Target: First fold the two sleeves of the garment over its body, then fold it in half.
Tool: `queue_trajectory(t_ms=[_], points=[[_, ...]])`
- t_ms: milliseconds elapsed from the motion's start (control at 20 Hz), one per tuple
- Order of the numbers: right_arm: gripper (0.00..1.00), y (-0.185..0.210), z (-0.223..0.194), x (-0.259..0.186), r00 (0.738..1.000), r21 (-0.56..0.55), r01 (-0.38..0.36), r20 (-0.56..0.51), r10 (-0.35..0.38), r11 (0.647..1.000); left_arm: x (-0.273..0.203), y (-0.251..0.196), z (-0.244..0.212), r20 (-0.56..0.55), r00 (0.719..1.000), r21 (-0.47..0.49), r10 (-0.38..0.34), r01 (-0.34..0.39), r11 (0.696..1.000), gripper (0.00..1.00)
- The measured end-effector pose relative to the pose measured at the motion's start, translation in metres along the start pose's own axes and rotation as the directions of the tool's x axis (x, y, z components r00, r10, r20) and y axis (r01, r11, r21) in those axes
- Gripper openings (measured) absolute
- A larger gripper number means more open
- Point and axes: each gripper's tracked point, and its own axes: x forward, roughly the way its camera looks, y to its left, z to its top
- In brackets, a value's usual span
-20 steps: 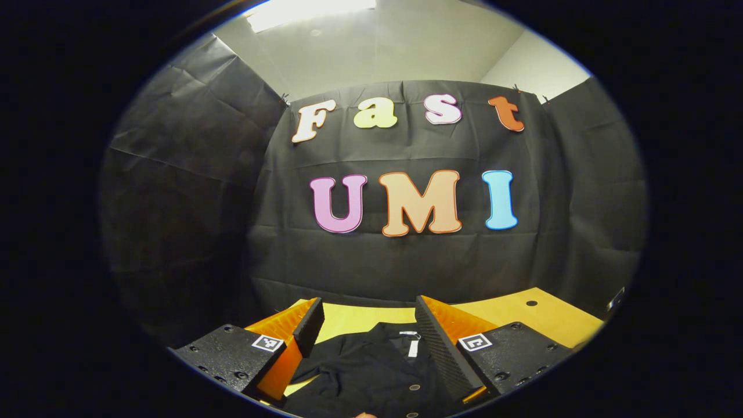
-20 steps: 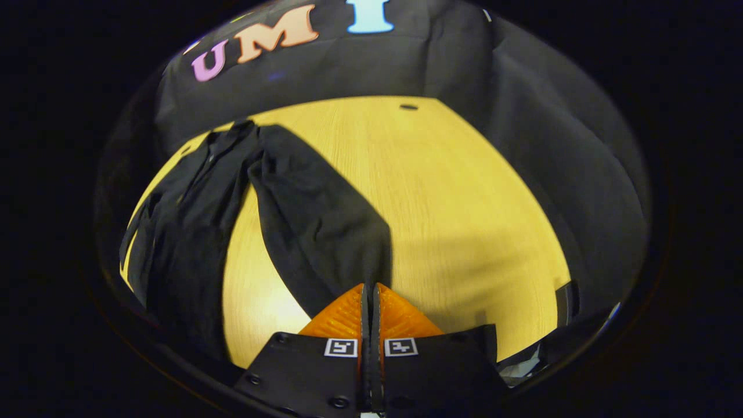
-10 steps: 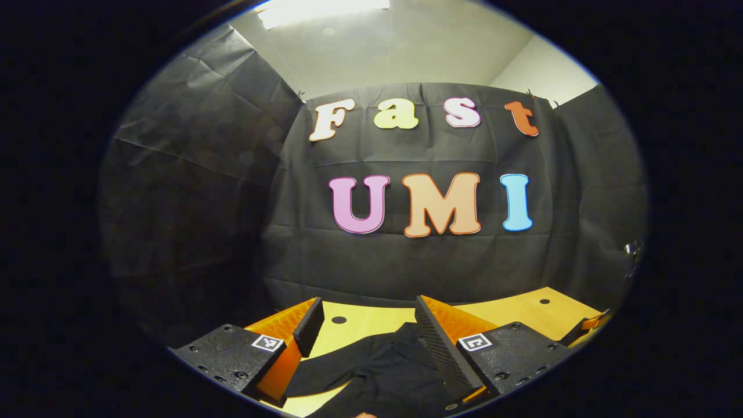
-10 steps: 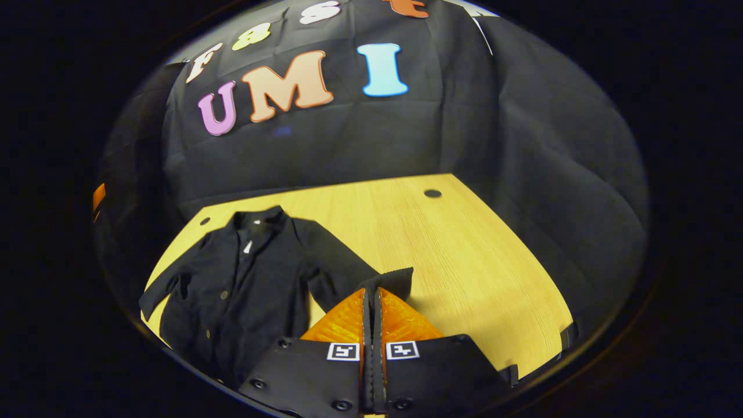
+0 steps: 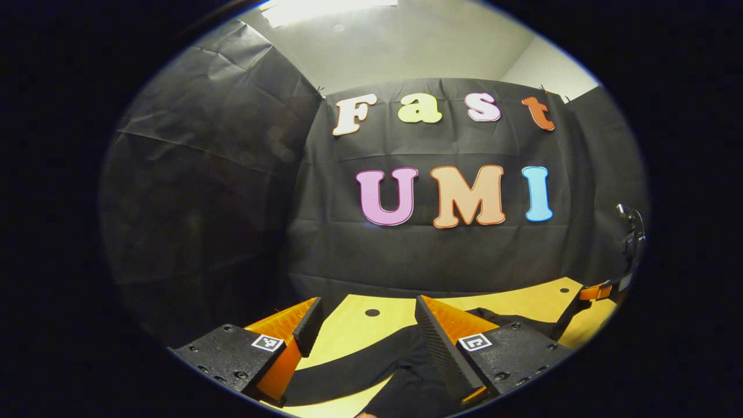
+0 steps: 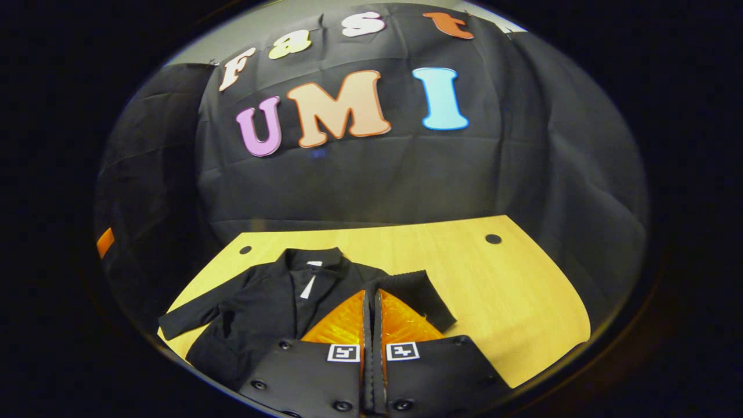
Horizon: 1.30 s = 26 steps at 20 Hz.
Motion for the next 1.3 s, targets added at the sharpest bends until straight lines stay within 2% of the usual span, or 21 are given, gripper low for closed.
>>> queue_trajectory(t_ms=[150, 350, 750, 1250, 1300], points=[[0.00, 0.037, 0.005, 0.007, 0.999, -0.036, -0.040, 0.015, 0.041, 0.999, -0.002, 0.021, -0.002, -0.004, 1.000, 0.004, 0.023, -0.023, 1.000, 0.92], [0.02, 0.088, 0.009, 0.019, 0.995, -0.078, -0.093, 0.019, 0.095, 0.993, -0.005, 0.048, -0.011, -0.016, 0.999, 0.017, 0.042, -0.042, 0.999, 0.92], [0.00, 0.194, 0.004, 0.049, 0.981, -0.156, -0.194, -0.007, 0.195, 0.969, -0.005, 0.094, -0.033, -0.060, 0.997, 0.015, 0.053, -0.052, 0.999, 0.93], [0.02, 0.266, -0.020, 0.096, 0.971, -0.189, -0.236, -0.086, 0.223, 0.953, -0.008, 0.124, -0.079, -0.176, 0.983, -0.013, 0.051, -0.055, 0.998, 0.93], [0.02, 0.275, -0.021, 0.096, 0.962, -0.172, -0.268, -0.096, 0.254, 0.948, -0.009, 0.125, -0.086, -0.192, 0.980, -0.021, 0.047, -0.052, 0.998, 0.93]])
